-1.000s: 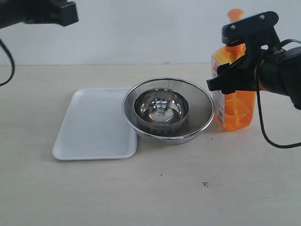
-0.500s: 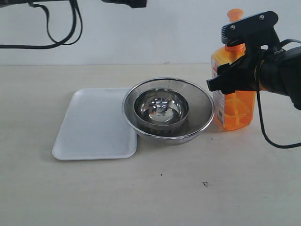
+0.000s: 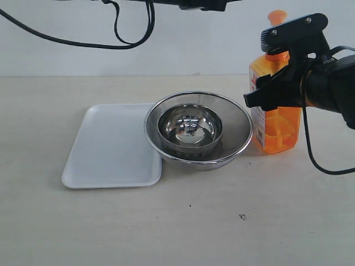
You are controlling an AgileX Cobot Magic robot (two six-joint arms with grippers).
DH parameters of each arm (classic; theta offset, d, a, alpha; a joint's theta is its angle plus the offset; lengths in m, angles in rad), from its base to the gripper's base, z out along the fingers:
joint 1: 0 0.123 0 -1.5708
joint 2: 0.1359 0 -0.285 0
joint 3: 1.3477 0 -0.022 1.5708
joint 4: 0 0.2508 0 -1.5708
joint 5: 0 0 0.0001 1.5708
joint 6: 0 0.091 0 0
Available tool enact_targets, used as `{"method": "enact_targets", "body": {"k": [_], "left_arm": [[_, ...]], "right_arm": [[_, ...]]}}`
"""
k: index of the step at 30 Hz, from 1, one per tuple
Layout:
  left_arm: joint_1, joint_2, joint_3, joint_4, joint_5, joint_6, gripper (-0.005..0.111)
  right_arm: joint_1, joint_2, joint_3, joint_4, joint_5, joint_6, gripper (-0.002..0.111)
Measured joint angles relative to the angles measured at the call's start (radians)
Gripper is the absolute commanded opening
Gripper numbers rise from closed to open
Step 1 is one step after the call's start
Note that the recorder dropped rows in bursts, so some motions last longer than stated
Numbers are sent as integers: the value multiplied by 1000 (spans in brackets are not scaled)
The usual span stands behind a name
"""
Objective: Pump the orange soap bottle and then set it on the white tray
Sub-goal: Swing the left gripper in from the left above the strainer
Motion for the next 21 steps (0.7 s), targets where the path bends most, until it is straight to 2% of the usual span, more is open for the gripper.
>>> {"method": "enact_targets", "body": {"k": [5, 13, 21], "left_arm": [[-34, 40, -75, 29, -7, -24, 5], [-113, 113, -214, 97, 60, -125, 5], [-115, 180, -270, 101, 89, -177, 5]], "right_arm": [[0, 0, 0, 0, 0, 0, 0], [0, 0, 0, 0, 0, -2, 0], [0, 0, 0, -2, -13, -7, 0]]}}
